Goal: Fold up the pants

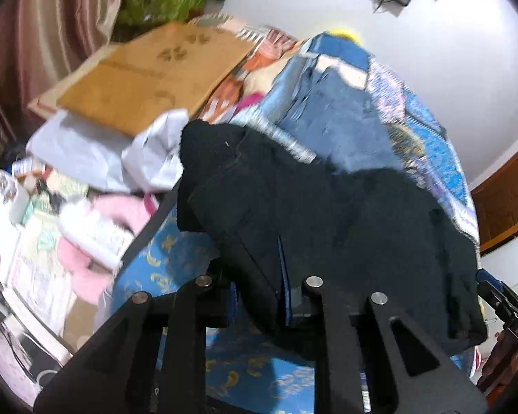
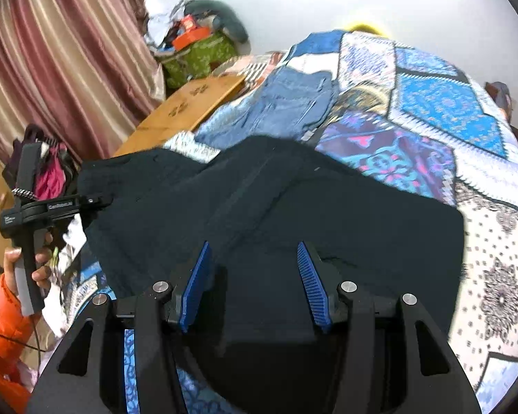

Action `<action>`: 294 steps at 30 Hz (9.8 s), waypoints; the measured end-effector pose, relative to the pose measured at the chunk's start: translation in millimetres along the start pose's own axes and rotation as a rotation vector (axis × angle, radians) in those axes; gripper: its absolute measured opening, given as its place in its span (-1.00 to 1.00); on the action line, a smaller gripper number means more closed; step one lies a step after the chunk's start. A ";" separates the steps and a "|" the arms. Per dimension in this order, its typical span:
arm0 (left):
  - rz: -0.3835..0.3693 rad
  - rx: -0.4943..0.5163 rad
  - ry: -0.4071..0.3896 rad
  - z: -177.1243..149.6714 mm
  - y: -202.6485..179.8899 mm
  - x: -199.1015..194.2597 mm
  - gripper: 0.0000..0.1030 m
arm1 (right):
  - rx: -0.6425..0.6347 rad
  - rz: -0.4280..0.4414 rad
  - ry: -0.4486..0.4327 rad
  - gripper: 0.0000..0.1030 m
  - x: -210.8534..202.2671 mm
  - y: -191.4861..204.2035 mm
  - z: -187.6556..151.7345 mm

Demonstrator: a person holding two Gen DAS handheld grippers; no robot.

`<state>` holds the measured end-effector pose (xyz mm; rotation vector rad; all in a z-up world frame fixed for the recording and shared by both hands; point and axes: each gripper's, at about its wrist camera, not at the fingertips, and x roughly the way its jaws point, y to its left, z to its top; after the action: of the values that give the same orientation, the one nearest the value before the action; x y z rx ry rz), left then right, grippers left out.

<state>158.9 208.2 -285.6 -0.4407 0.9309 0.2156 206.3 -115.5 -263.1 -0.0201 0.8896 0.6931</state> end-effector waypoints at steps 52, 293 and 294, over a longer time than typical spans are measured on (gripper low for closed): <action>-0.324 0.893 0.205 -118.0 -364.4 9.8 -0.43 | 0.359 -0.074 -0.082 -0.01 -68.9 -102.9 -110.0; -0.103 0.342 0.105 236.1 -114.6 205.9 -0.27 | -0.024 -0.080 0.061 -0.32 173.7 -78.6 207.6; -0.099 0.353 0.084 232.6 -116.7 190.4 -0.27 | -0.022 -0.078 0.045 -0.32 164.5 -75.9 208.3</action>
<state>481.3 208.4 -288.2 -0.1697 1.0037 -0.0593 466.7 -23.9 -266.9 -0.0903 0.9198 0.6316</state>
